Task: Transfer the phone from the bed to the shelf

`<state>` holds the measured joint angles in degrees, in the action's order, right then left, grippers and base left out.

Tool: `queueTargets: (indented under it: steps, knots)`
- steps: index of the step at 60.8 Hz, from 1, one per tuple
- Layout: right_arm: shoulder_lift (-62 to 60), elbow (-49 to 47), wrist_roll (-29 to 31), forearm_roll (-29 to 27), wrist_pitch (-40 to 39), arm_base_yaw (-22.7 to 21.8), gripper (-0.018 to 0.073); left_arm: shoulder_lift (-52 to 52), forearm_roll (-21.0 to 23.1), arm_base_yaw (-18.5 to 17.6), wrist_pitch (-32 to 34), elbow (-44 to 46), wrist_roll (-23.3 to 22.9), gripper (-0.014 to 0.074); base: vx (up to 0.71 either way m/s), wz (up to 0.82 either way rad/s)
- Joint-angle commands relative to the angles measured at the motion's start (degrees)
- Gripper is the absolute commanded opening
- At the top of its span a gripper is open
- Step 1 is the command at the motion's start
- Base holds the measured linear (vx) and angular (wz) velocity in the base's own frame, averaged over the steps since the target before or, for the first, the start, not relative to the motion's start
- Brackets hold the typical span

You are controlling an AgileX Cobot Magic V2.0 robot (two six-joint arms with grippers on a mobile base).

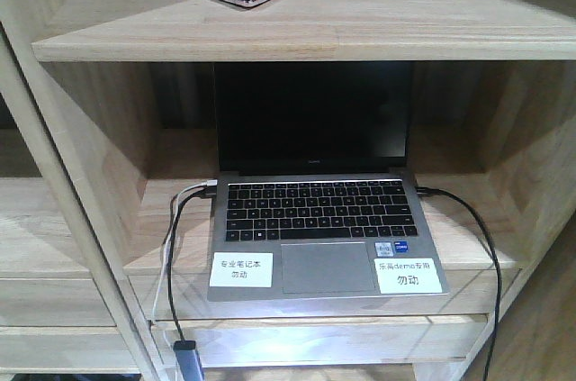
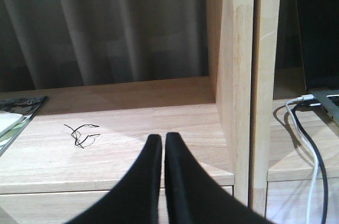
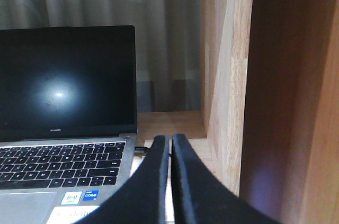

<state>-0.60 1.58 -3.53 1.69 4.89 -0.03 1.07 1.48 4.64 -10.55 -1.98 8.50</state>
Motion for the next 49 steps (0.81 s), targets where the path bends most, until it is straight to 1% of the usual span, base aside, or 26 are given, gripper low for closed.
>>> queueTargets:
  steps: [1,49]
  knots:
    - [-0.5,0.3,0.8,0.2,-4.9,-0.3,-0.0010,0.4,0.5,0.1,4.1,1.3,-0.3,0.0001,0.00,0.00]
    - [-0.5,0.3,0.8,0.2,-4.9,-0.3,-0.0010,0.4,0.5,0.1,4.1,1.3,-0.3,0.0001,0.00,0.00]
